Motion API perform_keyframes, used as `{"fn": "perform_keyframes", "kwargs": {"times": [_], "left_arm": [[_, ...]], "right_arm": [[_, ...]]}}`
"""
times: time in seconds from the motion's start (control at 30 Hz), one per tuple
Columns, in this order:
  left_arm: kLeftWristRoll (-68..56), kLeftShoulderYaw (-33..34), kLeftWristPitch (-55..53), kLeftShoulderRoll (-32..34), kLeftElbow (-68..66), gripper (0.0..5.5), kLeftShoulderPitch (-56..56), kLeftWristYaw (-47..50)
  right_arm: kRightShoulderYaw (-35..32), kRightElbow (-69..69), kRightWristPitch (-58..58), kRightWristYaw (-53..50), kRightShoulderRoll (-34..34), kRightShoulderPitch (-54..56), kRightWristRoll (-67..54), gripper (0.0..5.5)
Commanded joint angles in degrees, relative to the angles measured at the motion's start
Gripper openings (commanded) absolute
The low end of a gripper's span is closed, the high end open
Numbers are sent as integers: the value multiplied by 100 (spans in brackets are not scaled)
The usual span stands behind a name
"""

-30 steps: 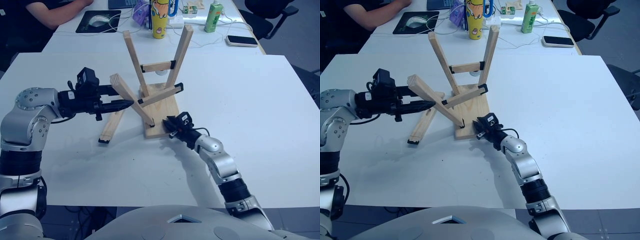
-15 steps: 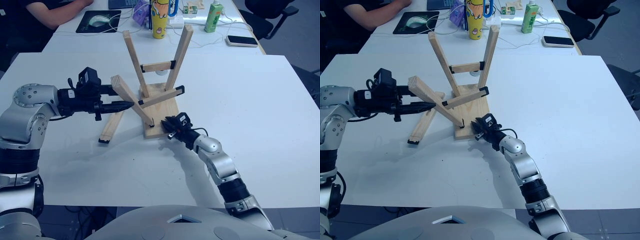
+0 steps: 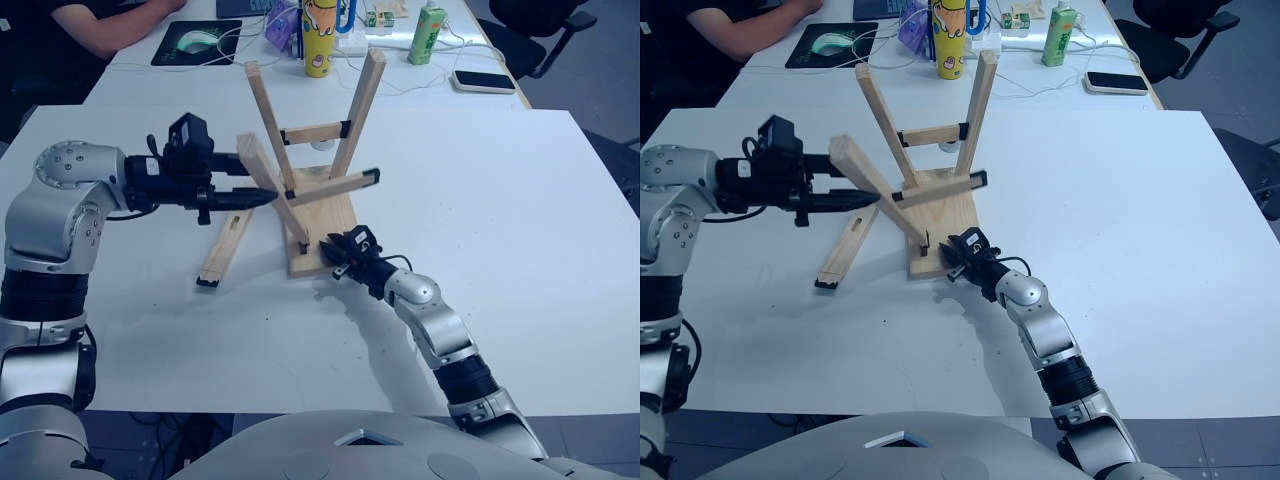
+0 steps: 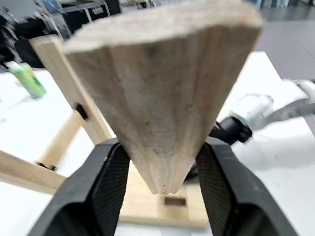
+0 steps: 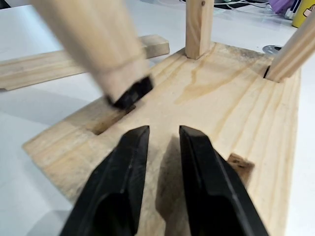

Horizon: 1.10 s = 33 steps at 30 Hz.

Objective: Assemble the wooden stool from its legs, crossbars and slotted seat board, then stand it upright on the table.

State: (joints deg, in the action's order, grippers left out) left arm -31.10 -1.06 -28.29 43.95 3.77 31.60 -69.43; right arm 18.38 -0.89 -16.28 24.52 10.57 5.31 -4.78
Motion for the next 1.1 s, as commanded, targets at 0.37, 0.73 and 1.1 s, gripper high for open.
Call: {"fn": "perform_keyframes", "kwargs": {"times": [0.37,0.73,1.1], "left_arm": [[-37,107,-319,209,221,202,-166,-89],[56,47,-318,262,256,202,-351,-134],[184,-79,-168,168,33,202,-241,-144]], "right_arm": [[216,-622,-357,-1,113,-450,249,113],[237,-697,-329,-6,104,-406,271,113],[293,-704,-336,28,97,-379,290,113]]}}
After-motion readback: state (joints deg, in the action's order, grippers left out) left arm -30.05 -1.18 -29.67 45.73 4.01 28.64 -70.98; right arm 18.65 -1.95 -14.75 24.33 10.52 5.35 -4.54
